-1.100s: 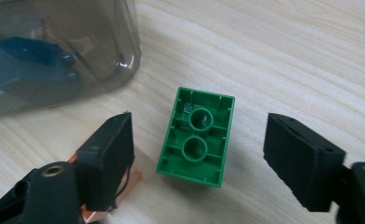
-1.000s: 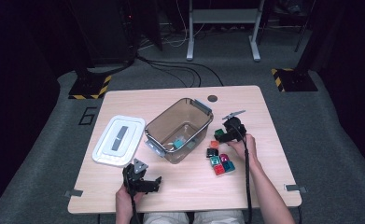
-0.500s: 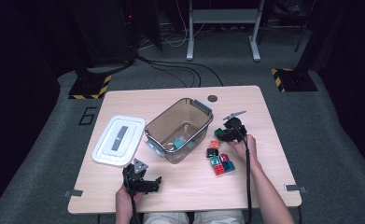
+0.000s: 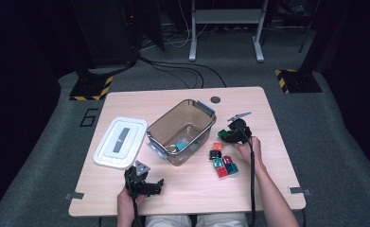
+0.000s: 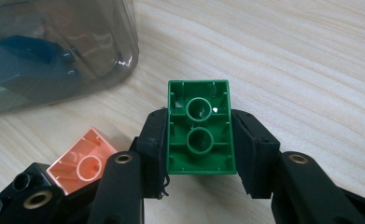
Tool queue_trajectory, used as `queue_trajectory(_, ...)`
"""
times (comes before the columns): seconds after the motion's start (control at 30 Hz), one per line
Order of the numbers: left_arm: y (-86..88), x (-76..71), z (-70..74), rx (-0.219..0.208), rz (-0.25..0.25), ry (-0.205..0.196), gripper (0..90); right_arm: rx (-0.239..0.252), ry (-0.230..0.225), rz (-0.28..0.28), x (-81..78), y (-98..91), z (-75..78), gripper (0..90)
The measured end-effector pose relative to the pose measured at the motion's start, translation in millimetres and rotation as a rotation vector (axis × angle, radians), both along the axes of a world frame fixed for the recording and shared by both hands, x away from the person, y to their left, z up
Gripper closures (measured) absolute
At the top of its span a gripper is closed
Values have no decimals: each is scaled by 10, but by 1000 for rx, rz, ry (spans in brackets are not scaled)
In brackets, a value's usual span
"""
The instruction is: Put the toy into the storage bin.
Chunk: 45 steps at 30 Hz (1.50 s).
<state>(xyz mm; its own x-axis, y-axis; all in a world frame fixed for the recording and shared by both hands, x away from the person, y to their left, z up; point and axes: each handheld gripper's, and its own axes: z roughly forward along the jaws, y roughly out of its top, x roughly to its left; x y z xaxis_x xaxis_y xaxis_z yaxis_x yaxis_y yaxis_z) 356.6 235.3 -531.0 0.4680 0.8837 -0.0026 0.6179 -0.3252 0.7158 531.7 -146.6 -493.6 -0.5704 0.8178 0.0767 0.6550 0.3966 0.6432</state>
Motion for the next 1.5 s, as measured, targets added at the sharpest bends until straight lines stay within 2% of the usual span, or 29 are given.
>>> queue_trajectory(0.77, 0, 0, 0, -1, 0, 0, 1, -5, -63, 44, -194, -55, 305, 583)
queue_trajectory(0.93, 0, 0, 0, 0, 0, 0, 1, -3, -92, 62, -227, -67, 411, 583)
queue_trajectory(1.3, 0, 0, 0, 0, 0, 0, 1, -2, -115, 64, -310, -14, 594, 583)
queue_trajectory(1.33, 0, 0, 0, 0, 0, 0, 1, -12, -124, 82, -307, -24, 606, 583)
queue_trajectory(1.5, 0, 0, -1, -1, 0, 0, 1, -7, -133, 90, -335, 6, 696, 583)
